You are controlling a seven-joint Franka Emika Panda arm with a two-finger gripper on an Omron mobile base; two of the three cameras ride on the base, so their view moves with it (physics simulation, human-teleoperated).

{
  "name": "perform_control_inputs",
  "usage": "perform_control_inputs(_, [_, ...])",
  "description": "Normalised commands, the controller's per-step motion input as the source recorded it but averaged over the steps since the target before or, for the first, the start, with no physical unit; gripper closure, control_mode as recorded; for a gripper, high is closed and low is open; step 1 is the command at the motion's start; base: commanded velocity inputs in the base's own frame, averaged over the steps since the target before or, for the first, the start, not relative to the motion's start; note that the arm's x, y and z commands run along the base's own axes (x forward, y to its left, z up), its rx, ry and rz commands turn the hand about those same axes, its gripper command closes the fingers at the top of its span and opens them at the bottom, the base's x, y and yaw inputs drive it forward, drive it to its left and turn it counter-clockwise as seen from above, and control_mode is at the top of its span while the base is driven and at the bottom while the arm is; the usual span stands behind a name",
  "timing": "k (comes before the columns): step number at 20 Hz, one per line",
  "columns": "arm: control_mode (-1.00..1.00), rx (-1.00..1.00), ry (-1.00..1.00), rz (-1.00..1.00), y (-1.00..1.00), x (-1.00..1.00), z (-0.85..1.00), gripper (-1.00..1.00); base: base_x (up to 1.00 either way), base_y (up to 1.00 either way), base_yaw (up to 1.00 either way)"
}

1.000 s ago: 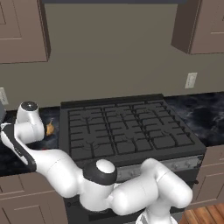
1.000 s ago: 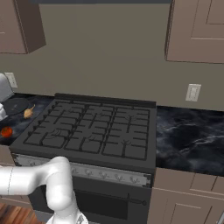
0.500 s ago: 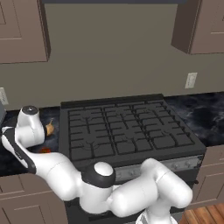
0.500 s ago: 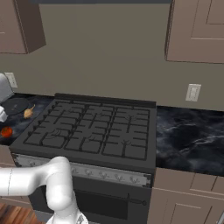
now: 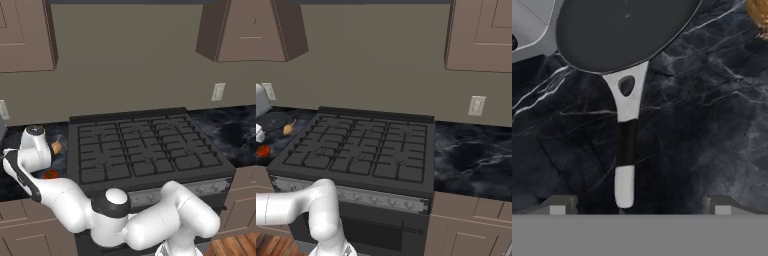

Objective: Place the pan on the front right burner on the stove. Then place the tomato and the onion in the pan and turn on the front right burner.

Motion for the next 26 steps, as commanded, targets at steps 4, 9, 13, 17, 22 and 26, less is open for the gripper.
perform_control_inputs(4, [-1.0,0.0,0.0,0.0,0.04,0.0,-0.08,-1.0,0.0,0.0,0.0])
perform_control_inputs(9, [-1.0,0.0,0.0,0.0,0.15,0.12,0.0,-1.0,0.0,0.0,0.0])
perform_control_inputs(13, [-1.0,0.0,0.0,0.0,0.15,0.27,0.0,-1.0,0.0,0.0,0.0])
perform_control_inputs(17, [-1.0,0.0,0.0,0.0,0.05,0.22,0.0,-1.0,0.0,0.0,0.0])
perform_control_inputs(22, [-1.0,0.0,0.0,0.0,0.0,0.31,-0.02,-1.0,0.0,0.0,0.0])
perform_control_inputs(26, [-1.0,0.0,0.0,0.0,0.01,0.17,-0.04,-1.0,0.0,0.0,0.0])
